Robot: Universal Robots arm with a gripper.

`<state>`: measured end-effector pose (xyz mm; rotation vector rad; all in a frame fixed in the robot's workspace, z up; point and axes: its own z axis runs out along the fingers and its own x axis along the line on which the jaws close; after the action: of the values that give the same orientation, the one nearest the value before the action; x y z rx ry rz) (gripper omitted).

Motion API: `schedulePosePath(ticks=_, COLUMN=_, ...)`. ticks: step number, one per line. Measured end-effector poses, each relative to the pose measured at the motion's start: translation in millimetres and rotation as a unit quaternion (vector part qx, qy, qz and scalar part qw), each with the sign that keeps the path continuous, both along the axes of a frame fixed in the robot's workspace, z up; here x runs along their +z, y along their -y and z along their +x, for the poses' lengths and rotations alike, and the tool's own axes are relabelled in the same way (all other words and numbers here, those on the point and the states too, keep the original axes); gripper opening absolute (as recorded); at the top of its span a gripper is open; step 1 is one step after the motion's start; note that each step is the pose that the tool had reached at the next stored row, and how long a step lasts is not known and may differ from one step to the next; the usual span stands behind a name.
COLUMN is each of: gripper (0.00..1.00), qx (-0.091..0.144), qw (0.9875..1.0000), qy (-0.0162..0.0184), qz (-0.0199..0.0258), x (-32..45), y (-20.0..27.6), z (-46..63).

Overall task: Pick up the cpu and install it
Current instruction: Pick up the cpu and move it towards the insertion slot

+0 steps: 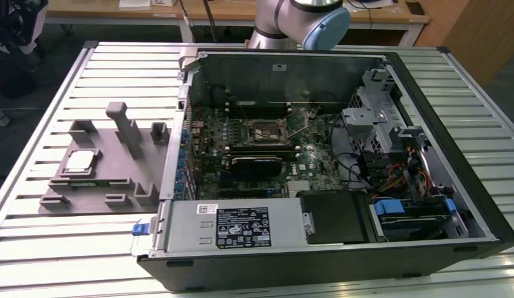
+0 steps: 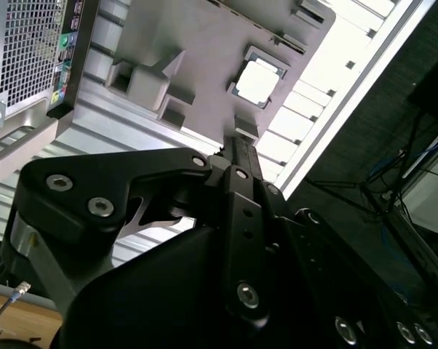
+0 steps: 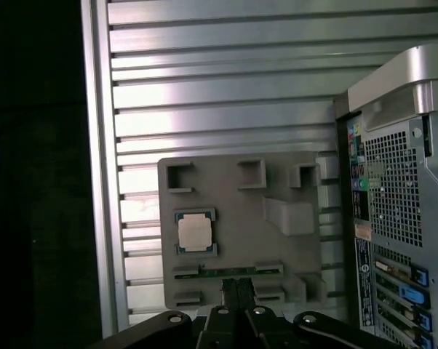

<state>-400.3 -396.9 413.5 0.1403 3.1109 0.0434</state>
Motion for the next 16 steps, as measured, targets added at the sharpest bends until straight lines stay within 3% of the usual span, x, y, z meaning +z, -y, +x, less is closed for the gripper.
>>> schedulePosePath(ticks=16, gripper=0.11, qx=0.0, qw=1.0, qy=-0.0001, qz=-0.0058, x=-27.2, y=-0.1, z=-0.1)
